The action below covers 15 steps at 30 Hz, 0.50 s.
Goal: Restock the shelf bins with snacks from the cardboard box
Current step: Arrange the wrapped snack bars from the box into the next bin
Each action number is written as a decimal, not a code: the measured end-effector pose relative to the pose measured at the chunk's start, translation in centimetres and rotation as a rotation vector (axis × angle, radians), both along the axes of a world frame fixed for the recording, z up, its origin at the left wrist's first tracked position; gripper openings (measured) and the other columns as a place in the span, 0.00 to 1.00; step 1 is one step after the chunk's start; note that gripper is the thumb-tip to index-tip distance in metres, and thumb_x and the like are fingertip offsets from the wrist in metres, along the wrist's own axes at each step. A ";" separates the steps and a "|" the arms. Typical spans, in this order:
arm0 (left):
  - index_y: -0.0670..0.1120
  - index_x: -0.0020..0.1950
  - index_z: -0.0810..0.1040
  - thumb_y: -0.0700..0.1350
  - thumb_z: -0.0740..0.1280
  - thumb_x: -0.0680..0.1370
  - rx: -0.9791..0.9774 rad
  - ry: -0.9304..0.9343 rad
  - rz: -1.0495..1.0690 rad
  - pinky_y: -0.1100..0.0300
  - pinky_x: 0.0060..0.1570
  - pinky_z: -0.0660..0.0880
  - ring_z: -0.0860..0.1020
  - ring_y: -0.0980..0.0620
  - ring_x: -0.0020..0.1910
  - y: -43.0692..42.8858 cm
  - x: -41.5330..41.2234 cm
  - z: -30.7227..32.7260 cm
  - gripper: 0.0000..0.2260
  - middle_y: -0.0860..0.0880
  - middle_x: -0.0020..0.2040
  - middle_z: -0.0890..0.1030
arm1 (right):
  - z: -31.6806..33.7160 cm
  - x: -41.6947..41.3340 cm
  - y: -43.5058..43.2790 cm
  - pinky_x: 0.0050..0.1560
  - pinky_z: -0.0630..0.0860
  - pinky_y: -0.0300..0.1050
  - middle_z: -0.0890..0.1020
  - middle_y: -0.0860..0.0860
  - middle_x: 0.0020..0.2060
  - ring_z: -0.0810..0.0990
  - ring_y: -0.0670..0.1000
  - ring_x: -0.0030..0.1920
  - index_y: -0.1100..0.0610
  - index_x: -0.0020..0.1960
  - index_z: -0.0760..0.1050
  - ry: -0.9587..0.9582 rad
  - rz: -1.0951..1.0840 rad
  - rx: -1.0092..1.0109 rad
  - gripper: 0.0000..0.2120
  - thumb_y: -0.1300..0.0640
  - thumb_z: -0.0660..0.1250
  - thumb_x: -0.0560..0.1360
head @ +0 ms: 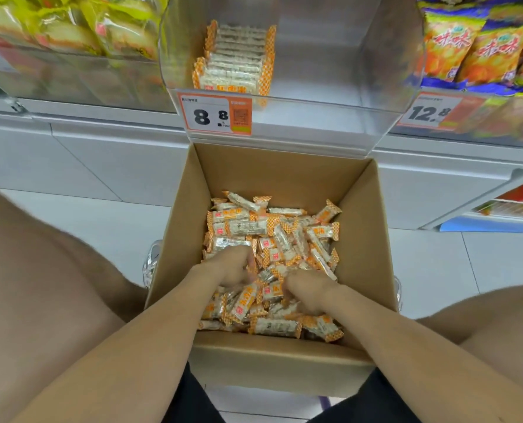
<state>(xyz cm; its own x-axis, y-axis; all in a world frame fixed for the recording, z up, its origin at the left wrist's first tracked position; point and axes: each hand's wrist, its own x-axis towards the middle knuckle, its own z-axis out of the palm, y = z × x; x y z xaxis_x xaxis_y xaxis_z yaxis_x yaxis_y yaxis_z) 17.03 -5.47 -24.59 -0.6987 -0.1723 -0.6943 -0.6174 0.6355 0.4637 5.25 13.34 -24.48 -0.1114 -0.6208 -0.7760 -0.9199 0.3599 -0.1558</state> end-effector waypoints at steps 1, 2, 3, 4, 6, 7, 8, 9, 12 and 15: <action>0.49 0.57 0.77 0.49 0.73 0.81 0.016 0.072 0.075 0.49 0.55 0.78 0.79 0.47 0.53 -0.1 -0.5 0.6 0.08 0.48 0.57 0.79 | 0.5 -0.4 -0.3 0.53 0.81 0.50 0.79 0.53 0.61 0.80 0.56 0.59 0.55 0.63 0.79 -0.055 -0.095 -0.022 0.13 0.61 0.70 0.79; 0.49 0.58 0.79 0.49 0.72 0.82 0.015 0.139 0.143 0.50 0.54 0.78 0.79 0.47 0.53 -0.1 -1.0 1.2 0.08 0.48 0.57 0.80 | 1.2 -1.0 -0.6 0.50 0.80 0.44 0.80 0.54 0.59 0.81 0.55 0.56 0.56 0.64 0.79 -0.112 -0.200 -0.065 0.14 0.63 0.67 0.80; 0.49 0.61 0.80 0.50 0.70 0.83 0.008 0.199 0.200 0.52 0.49 0.78 0.80 0.48 0.49 -0.2 -1.5 2.0 0.08 0.47 0.57 0.81 | 2.3 -1.7 -1.0 0.44 0.78 0.39 0.80 0.55 0.58 0.82 0.52 0.51 0.56 0.64 0.79 -0.159 -0.297 -0.114 0.14 0.64 0.63 0.80; 0.48 0.63 0.80 0.49 0.68 0.84 -0.001 0.239 0.249 0.55 0.42 0.75 0.79 0.50 0.42 -0.4 -1.9 2.6 0.10 0.43 0.55 0.83 | 3.6 -2.5 -1.3 0.40 0.79 0.37 0.80 0.56 0.58 0.82 0.49 0.46 0.55 0.64 0.79 -0.198 -0.390 -0.173 0.16 0.66 0.61 0.81; 0.45 0.68 0.79 0.49 0.65 0.86 0.034 0.246 0.354 0.60 0.31 0.67 0.73 0.52 0.29 -1.1 -2.3 3.9 0.13 0.41 0.43 0.82 | 5.9 -4.0 -1.5 0.44 0.85 0.50 0.81 0.55 0.56 0.86 0.53 0.42 0.49 0.59 0.80 -0.240 -0.546 -0.272 0.18 0.66 0.58 0.81; 0.46 0.69 0.78 0.50 0.65 0.86 0.075 0.227 0.396 0.60 0.31 0.67 0.72 0.51 0.29 -1.6 -2.4 4.6 0.14 0.43 0.40 0.79 | 7.1 -4.7 -1.4 0.46 0.85 0.55 0.84 0.54 0.55 0.87 0.56 0.43 0.47 0.56 0.81 -0.243 -0.593 -0.314 0.17 0.65 0.58 0.82; 0.46 0.68 0.78 0.51 0.65 0.85 0.122 0.210 0.426 0.60 0.35 0.69 0.73 0.49 0.33 -2.1 -2.4 5.4 0.14 0.45 0.41 0.78 | 8.2 -5.3 -1.3 0.47 0.85 0.55 0.86 0.53 0.52 0.88 0.55 0.43 0.47 0.53 0.82 -0.239 -0.628 -0.374 0.16 0.64 0.60 0.83; 0.47 0.65 0.80 0.52 0.67 0.85 0.171 0.208 0.452 0.58 0.40 0.73 0.75 0.48 0.40 -2.4 -2.3 6.2 0.13 0.46 0.46 0.77 | 9.3 -5.7 -1.2 0.47 0.85 0.52 0.87 0.50 0.49 0.88 0.53 0.42 0.48 0.51 0.84 -0.231 -0.663 -0.438 0.14 0.62 0.62 0.83; 0.46 0.54 0.81 0.50 0.71 0.83 0.264 0.288 0.559 0.51 0.49 0.83 0.79 0.47 0.53 -2.7 -2.1 9.0 0.08 0.50 0.52 0.78 | 13.3 -5.8 -1.2 0.44 0.83 0.46 0.87 0.45 0.40 0.87 0.49 0.38 0.52 0.44 0.86 -0.229 -0.770 -0.602 0.05 0.58 0.73 0.78; 0.49 0.53 0.83 0.48 0.72 0.82 0.251 0.355 0.571 0.48 0.52 0.84 0.81 0.45 0.51 -2.3 -1.5 12.6 0.04 0.48 0.52 0.80 | 16.6 -4.9 -1.2 0.35 0.77 0.33 0.85 0.46 0.43 0.85 0.43 0.35 0.53 0.49 0.83 -0.188 -0.825 -0.677 0.08 0.59 0.79 0.73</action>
